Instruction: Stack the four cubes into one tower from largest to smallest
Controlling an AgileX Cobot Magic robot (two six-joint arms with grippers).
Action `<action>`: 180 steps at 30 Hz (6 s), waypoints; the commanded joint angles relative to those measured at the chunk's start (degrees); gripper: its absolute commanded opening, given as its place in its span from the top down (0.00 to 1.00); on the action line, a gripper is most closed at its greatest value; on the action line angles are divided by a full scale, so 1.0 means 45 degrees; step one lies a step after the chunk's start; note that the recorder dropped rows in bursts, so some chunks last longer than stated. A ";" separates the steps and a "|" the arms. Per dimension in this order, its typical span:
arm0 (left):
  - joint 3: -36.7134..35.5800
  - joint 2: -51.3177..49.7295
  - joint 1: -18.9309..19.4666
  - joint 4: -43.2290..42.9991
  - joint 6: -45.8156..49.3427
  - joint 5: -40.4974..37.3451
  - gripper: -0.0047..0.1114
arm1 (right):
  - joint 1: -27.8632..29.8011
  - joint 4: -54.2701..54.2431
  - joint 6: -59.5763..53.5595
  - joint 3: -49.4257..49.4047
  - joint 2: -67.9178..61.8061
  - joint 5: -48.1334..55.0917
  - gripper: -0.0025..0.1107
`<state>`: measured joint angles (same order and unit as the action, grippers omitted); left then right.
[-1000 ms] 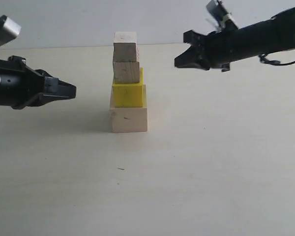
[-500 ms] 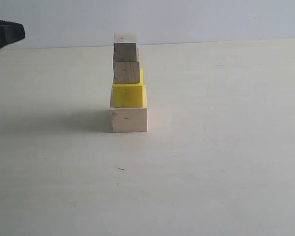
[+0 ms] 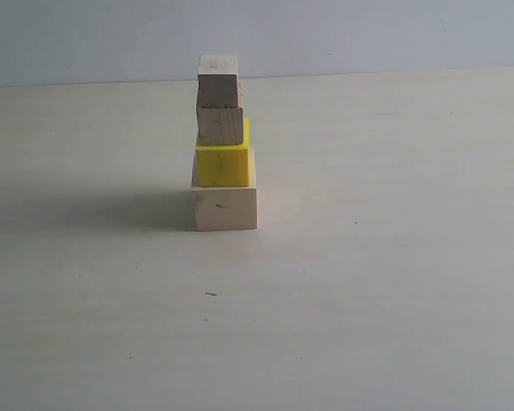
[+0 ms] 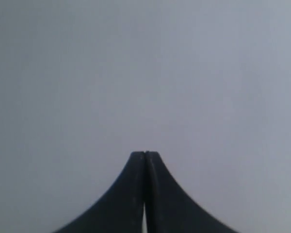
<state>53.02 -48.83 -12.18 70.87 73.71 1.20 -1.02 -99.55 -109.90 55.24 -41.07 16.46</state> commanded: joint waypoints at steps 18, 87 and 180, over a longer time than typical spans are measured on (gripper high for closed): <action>-0.3092 0.6954 0.0038 0.6461 0.8532 0.4371 0.96 | 0.0008 0.2235 0.1465 -0.0871 0.5422 -0.1250 0.98; -0.5267 1.0852 0.3073 0.6461 0.4790 0.4988 0.96 | 0.0008 1.4229 1.9419 -0.1389 0.9127 0.4747 0.98; -1.1782 1.0852 0.3466 -1.4360 -1.4382 -0.4884 0.96 | 0.0008 1.8760 2.1093 -0.9153 0.8752 0.2010 0.98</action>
<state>0.04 -0.21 3.66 6.23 9.55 -20.98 -1.02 -17.26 -14.84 18.73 -1.34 27.55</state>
